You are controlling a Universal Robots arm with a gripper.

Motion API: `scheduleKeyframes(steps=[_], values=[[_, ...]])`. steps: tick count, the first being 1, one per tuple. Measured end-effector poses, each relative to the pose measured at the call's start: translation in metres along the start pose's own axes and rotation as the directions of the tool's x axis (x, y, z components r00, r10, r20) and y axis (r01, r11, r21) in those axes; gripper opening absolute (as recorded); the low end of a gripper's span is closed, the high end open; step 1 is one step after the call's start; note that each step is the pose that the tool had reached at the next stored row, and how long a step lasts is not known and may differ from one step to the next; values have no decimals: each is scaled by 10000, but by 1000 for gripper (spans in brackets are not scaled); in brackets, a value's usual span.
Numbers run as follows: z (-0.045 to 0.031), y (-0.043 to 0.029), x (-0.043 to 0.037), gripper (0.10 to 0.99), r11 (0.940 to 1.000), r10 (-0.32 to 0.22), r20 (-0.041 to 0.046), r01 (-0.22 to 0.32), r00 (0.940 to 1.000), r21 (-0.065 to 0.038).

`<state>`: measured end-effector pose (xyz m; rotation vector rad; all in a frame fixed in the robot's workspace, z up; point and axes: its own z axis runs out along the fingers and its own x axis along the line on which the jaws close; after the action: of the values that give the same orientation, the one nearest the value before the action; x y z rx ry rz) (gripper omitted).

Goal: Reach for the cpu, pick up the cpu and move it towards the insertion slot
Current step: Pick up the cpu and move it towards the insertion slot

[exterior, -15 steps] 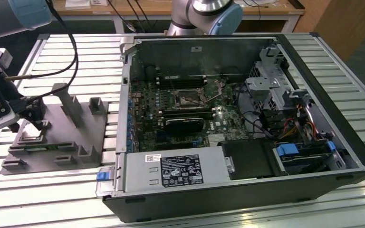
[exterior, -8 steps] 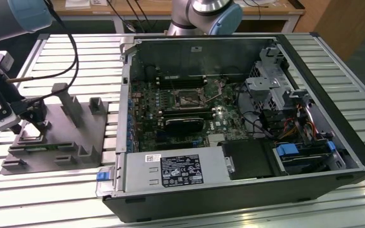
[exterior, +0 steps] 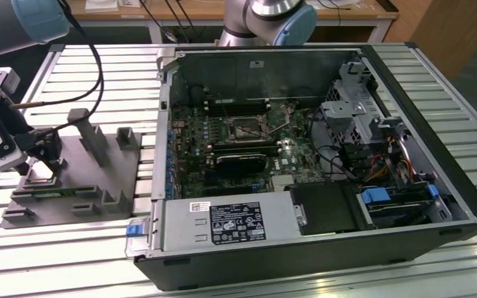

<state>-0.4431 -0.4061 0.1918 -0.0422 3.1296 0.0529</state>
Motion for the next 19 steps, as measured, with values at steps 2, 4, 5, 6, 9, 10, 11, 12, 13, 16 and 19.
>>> scheduleKeyframes(steps=[2, 4, 5, 6, 9, 10, 11, 12, 13, 16, 19], values=[[9, 1, 0, 592, 10000, 3, 1, -3, 10000, 9], [19, 0, 0, 592, 10000, 2, 2, -2, 10000, 23], [27, 1, 0, 592, 10000, 3, 2, -3, 10000, 26], [35, 2, 1, 592, 10000, 3, 1, -3, 10000, 28], [48, 4, 1, 592, 10000, 2, 0, -2, 10000, 29], [49, 4, 2, 592, 10000, 2, 0, -2, 10000, 29], [52, 4, 3, 592, 10000, 2, 3, -2, 10000, 28], [54, 4, 5, 592, 10000, 2, 3, -2, 10000, 29], [55, 4, 5, 592, 10000, 2, 4, -2, 10000, 28], [65, 5, 8, 592, 10000, 2, 5, -2, 10000, 28], [75, 5, 8, 592, 10000, 2, 2, -2, 10000, 29]])
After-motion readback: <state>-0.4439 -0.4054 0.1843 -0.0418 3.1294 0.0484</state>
